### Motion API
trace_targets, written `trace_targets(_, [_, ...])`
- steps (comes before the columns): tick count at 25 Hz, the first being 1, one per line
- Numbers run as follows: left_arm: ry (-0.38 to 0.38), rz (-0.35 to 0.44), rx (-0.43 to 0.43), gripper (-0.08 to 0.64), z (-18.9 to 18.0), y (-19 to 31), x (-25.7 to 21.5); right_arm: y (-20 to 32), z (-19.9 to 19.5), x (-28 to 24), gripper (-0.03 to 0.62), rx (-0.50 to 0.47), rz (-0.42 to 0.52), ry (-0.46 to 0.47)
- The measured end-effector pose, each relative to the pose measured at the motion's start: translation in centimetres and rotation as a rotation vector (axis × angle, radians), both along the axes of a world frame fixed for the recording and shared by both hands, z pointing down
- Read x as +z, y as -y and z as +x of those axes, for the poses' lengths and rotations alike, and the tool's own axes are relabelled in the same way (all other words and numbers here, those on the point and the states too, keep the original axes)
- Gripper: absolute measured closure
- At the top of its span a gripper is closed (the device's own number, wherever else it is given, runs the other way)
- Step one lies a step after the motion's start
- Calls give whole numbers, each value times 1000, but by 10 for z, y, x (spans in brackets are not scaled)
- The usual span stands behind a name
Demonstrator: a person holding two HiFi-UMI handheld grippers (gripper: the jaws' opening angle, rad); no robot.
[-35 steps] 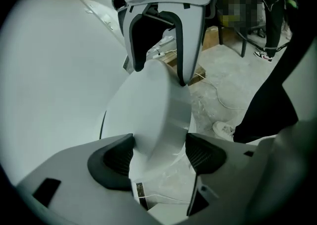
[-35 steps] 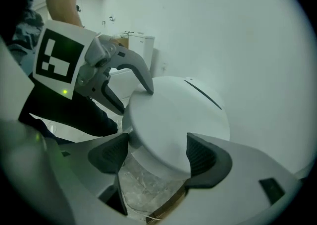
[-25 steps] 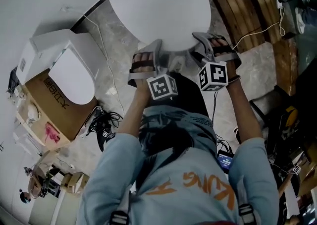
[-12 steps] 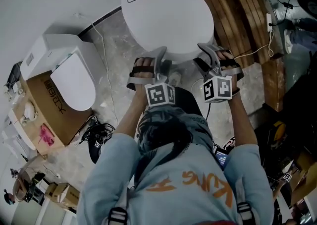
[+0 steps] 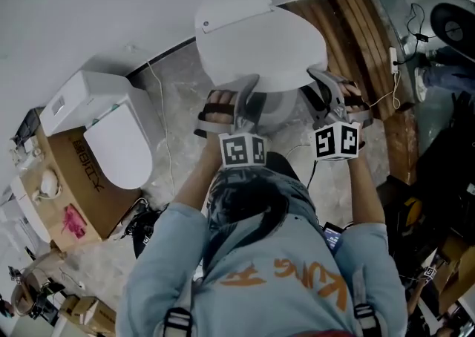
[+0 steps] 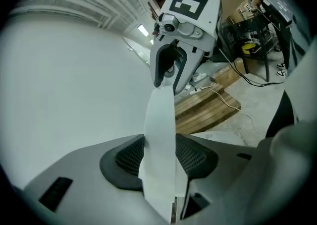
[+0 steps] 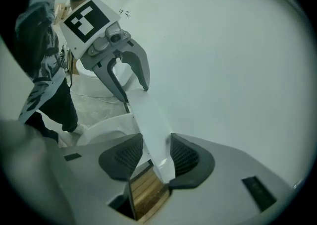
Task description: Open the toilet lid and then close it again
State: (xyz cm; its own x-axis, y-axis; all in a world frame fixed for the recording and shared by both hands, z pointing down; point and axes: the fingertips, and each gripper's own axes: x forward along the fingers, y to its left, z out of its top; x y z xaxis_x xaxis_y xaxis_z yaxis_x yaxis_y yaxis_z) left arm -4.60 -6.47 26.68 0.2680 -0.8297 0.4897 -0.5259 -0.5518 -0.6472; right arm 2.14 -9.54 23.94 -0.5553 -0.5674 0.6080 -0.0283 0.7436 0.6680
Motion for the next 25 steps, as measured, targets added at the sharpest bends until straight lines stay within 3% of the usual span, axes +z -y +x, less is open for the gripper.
trace_targets(7, [-23, 87, -36, 339, -40, 65, -44, 61, -42, -49, 430, 54, 102, 48])
trace_targets(13, [-92, 136, -96, 360, -72, 117, -69, 109, -76, -79, 476, 103, 175, 84])
trace_targets(22, [-29, 251, -254, 409, -127, 197, -95, 196, -130, -108, 505, 172, 308, 123])
trace_targets(25, [-67, 320, -323, 442, -147, 222, -101, 222, -148, -113, 515, 179, 290, 139])
